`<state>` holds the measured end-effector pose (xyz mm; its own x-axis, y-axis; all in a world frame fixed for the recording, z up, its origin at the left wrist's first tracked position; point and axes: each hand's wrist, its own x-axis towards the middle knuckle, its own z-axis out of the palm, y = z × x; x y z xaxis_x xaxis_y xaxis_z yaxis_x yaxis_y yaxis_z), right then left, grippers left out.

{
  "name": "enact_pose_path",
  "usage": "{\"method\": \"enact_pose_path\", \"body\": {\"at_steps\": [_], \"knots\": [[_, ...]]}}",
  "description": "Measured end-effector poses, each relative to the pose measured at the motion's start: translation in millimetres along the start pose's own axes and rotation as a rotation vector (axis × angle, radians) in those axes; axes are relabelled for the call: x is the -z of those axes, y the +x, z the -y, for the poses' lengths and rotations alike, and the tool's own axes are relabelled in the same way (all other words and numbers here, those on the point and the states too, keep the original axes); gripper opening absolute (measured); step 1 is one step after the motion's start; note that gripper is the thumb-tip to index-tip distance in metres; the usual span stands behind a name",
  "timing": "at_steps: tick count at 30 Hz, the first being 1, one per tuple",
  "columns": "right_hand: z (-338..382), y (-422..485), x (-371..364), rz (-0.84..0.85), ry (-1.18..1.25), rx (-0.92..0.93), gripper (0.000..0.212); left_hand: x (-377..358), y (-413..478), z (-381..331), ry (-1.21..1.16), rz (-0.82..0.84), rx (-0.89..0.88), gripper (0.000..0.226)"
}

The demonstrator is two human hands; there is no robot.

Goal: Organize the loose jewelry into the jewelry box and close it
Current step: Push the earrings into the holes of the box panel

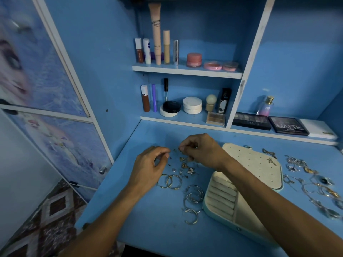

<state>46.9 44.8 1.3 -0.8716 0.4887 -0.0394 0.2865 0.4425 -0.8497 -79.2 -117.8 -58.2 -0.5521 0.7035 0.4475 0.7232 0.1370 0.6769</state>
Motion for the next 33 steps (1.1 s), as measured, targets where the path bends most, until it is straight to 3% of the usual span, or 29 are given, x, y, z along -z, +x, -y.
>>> {"method": "enact_pose_path", "body": {"at_steps": [6, 13, 20, 29, 33], "knots": [[5, 3, -2, 0.069, 0.397, -0.176, 0.01, 3, 6, -15, -0.055, -0.007, -0.001, 0.011], [-1, 10, 4, 0.131, 0.585, -0.248, 0.017, -5, 15, -23, -0.193, -0.051, 0.093, 0.02], [-4, 12, 8, 0.152, 0.477, -0.208, 0.017, -7, 18, -23, -0.294, -0.01, 0.172, 0.029], [-2, 23, 6, 0.135, 0.403, -0.203, 0.015, 2, 16, -11, -0.302, -0.016, 0.181, 0.005], [-8, 33, 7, -0.036, 0.088, -0.066, 0.011, 5, 12, -4, -0.306, -0.044, 0.182, 0.007]]}}
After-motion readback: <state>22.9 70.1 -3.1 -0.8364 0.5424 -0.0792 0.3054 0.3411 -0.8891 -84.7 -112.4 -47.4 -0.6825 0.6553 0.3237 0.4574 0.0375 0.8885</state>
